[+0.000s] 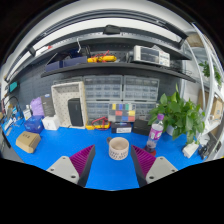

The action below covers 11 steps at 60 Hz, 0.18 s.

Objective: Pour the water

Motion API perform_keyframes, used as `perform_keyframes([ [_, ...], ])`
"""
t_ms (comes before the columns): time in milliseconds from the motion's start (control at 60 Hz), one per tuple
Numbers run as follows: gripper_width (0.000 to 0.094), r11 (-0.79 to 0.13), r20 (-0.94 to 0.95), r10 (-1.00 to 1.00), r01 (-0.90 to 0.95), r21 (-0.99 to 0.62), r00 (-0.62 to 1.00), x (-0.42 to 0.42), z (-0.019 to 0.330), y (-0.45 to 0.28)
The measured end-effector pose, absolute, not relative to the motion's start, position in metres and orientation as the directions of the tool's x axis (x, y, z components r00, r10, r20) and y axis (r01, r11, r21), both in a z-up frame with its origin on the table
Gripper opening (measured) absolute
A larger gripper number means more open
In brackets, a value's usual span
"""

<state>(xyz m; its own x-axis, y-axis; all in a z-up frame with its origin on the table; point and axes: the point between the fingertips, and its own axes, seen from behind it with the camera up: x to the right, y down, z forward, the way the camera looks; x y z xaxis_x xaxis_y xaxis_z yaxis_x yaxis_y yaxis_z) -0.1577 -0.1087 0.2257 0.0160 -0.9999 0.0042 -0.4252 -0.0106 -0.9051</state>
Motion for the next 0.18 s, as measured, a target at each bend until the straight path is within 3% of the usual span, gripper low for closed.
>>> perform_keyframes([
  [183, 0.0714, -0.016, 0.000, -0.999, -0.435, -0.900, 0.037, -0.168, 0.226, -0.089],
])
